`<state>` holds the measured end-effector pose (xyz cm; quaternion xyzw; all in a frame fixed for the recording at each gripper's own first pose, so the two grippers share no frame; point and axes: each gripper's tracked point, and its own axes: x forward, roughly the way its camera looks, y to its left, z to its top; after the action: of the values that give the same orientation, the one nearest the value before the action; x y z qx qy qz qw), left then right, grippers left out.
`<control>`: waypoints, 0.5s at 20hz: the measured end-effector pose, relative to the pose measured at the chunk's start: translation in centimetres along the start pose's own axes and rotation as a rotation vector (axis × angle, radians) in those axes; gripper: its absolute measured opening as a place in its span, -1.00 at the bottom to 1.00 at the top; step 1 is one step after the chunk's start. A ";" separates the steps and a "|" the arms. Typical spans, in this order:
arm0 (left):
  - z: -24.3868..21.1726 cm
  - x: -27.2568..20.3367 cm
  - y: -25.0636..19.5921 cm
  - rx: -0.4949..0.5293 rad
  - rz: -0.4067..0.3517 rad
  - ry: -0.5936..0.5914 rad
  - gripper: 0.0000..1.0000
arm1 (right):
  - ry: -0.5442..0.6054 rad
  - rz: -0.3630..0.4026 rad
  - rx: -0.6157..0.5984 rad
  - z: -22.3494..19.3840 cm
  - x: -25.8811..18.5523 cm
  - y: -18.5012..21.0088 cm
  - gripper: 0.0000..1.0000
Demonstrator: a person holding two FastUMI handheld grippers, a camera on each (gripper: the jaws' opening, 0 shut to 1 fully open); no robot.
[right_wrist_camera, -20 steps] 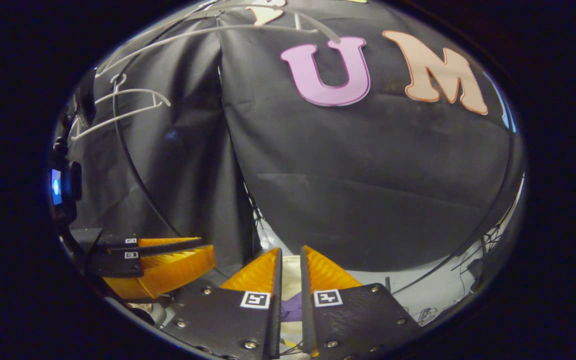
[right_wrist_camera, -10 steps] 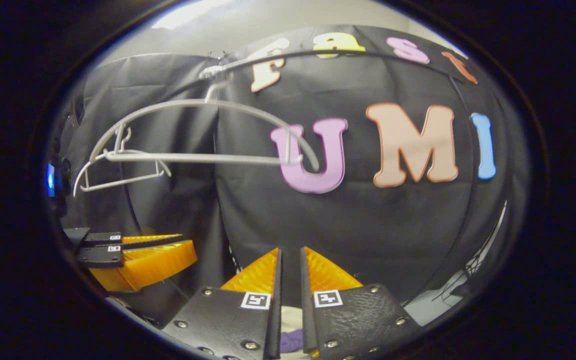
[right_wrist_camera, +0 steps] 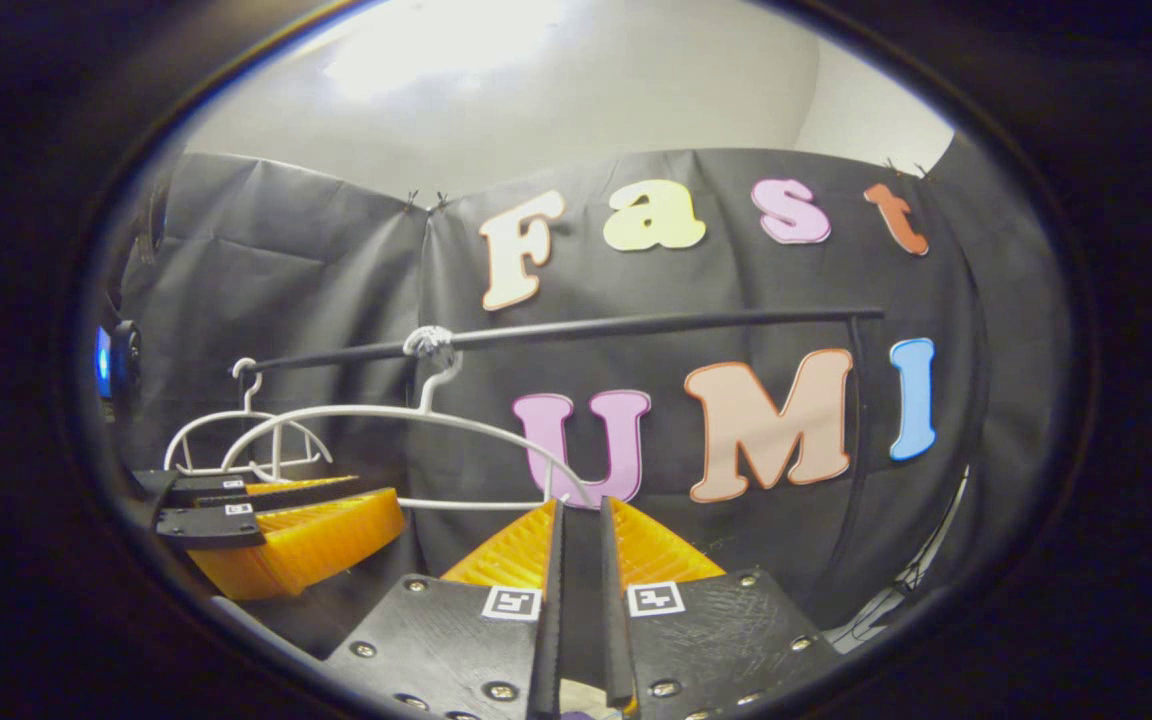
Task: Grasp the clothes on the hanger with both hands and then place them into the laundry hamper below.
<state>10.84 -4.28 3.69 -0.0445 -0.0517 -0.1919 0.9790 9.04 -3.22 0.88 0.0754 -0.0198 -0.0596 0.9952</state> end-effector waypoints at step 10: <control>1.6 -1.5 -0.3 0.003 -0.025 -0.037 0.84 | -0.046 -0.054 -0.028 3.6 -3.4 -1.6 0.52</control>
<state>9.15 -3.84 5.15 -0.0458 -0.0705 -0.2030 0.9756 5.35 -4.95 4.06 0.0605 -0.0397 -0.0886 0.9934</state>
